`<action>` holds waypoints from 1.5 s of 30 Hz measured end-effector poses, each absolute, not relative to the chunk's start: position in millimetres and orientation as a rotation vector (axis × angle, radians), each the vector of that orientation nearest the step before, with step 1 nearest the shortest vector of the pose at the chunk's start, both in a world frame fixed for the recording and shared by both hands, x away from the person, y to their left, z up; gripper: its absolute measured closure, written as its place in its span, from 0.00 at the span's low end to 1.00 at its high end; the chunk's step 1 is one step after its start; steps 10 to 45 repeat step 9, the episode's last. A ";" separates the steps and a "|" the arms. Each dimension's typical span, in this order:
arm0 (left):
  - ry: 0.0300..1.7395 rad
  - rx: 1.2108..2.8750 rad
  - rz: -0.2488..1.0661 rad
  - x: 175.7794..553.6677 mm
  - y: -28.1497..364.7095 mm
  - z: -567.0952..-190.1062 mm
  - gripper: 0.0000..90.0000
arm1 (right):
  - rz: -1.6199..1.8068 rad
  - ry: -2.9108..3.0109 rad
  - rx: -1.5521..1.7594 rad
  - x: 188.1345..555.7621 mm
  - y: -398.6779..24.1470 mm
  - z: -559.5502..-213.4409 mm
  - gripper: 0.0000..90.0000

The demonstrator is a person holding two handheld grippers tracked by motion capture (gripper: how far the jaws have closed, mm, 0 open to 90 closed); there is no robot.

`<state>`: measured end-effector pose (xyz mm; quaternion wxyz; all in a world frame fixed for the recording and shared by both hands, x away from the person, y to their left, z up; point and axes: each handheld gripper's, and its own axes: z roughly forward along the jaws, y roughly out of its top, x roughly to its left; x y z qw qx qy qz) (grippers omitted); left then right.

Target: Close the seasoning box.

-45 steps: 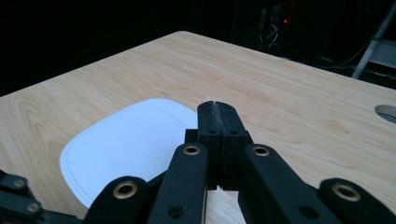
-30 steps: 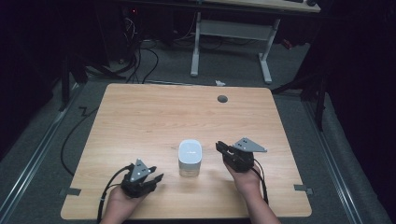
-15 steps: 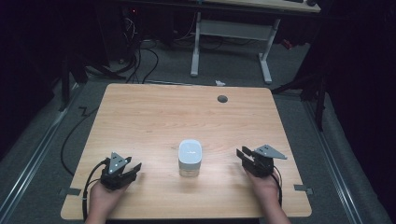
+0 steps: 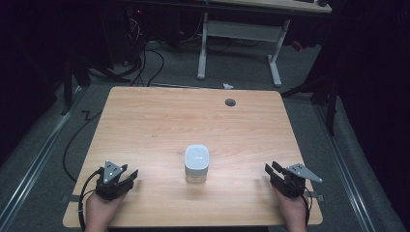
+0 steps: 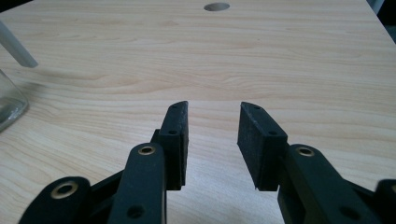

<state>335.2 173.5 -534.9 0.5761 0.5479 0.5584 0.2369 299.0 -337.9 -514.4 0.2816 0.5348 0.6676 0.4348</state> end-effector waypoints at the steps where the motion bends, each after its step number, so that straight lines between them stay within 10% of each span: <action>1: 1.301 1.297 0.562 334.8 171.9 -535.5 0.58 | 1.163 1.790 1.422 299.3 -336.8 -514.0 0.71; 45: 1.297 1.297 0.559 335.7 172.0 -535.7 0.58 | 1.153 1.820 1.400 299.4 -332.3 -515.1 0.72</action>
